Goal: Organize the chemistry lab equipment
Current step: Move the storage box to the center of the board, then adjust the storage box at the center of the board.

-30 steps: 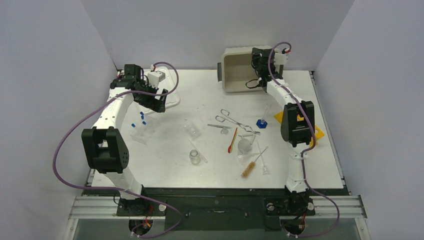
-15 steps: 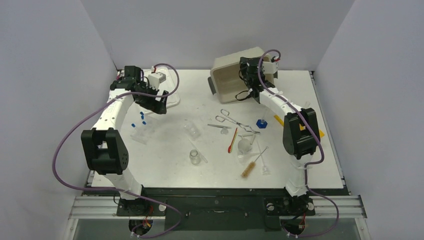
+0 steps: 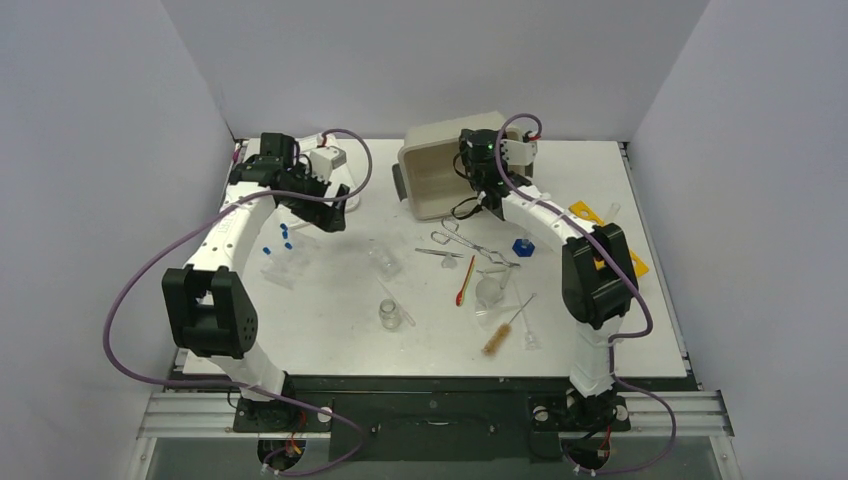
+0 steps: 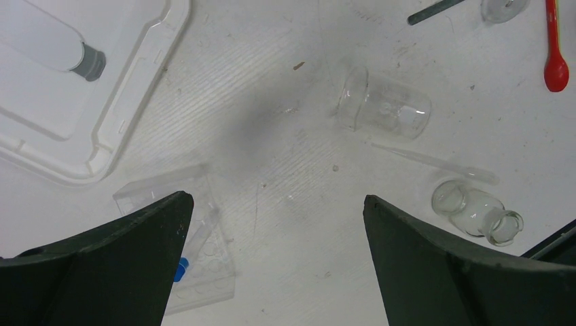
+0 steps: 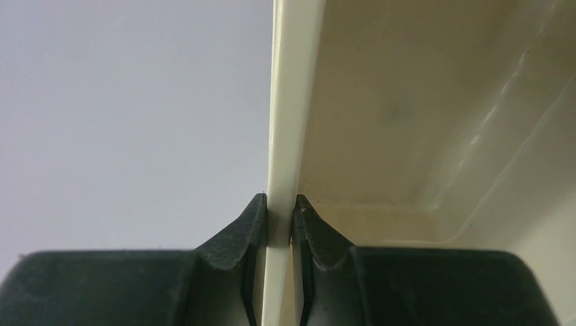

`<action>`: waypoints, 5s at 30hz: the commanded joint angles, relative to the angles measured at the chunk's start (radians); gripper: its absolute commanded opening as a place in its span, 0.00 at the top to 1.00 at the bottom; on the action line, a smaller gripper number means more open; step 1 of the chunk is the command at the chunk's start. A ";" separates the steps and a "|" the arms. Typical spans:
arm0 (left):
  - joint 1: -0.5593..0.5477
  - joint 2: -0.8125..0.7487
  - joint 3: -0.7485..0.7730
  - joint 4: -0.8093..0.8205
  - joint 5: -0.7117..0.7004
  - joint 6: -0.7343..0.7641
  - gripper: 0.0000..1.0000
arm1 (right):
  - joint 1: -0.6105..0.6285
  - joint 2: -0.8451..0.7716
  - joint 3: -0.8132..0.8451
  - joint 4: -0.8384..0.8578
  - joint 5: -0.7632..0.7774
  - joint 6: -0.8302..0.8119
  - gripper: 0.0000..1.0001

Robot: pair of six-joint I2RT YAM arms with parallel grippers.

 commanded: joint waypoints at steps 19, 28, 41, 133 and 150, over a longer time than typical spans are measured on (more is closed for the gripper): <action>-0.089 0.296 0.200 0.581 0.316 -0.427 0.04 | -0.073 0.172 0.353 -0.217 0.042 -0.035 1.00; -0.120 0.262 0.101 0.658 0.351 -0.425 0.03 | -0.025 -0.021 0.066 -0.036 -0.087 0.089 1.00; -0.117 0.255 -0.001 0.759 0.285 -0.391 0.04 | 0.013 -0.120 -0.037 0.003 -0.182 0.152 1.00; -0.092 0.677 0.793 0.086 0.036 -0.396 0.14 | -0.193 0.256 0.476 -0.577 -0.315 -0.885 0.61; -0.102 0.550 0.632 0.085 0.095 -0.314 0.20 | -0.142 0.028 0.174 -0.522 -0.338 -0.830 0.78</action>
